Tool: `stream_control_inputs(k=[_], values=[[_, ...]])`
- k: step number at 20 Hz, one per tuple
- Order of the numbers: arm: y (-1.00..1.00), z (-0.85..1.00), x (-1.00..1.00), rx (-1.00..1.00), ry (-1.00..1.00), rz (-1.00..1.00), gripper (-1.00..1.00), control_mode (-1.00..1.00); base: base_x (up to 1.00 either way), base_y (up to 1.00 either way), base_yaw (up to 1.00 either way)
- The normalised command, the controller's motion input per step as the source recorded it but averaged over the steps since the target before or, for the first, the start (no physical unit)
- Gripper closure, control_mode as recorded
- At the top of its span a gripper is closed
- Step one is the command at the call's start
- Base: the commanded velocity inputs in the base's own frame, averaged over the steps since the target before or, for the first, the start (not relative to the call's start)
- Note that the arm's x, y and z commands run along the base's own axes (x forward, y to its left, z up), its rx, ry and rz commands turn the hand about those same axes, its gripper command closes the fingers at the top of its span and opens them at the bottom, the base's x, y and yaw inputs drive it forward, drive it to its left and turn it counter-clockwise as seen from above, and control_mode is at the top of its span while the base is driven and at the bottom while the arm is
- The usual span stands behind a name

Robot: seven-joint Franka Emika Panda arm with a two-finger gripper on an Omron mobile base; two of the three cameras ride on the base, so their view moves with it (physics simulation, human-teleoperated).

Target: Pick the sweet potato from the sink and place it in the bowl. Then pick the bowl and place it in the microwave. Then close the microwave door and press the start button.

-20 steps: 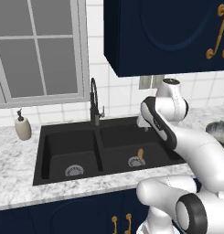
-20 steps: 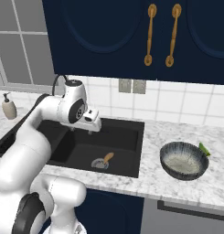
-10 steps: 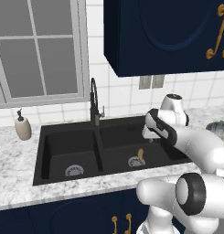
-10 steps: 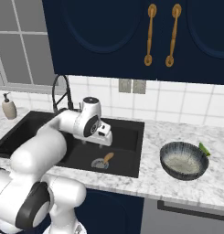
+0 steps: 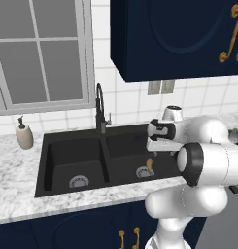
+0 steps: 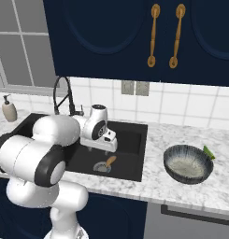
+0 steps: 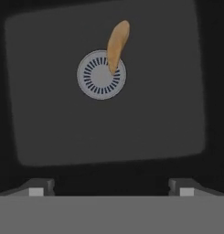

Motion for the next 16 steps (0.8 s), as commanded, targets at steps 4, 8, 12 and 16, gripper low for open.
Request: stream_control_inputs(k=[4,8,12,16], values=[[0.00,-0.60,0.32,0.00,0.00,0.00,-1.00,-1.00,0.00,0.00,0.00],[0.00,-0.54,0.04,0.00,0.00,0.00,-1.00,-1.00,0.00,0.00,0.00],[-0.01,-0.38,0.23,0.00,0.00,0.00,-1.00,-1.00,0.00,0.00,0.00],[0.00,-0.48,0.52,0.00,0.00,-0.01,-1.00,-1.00,0.00,0.00,0.00]])
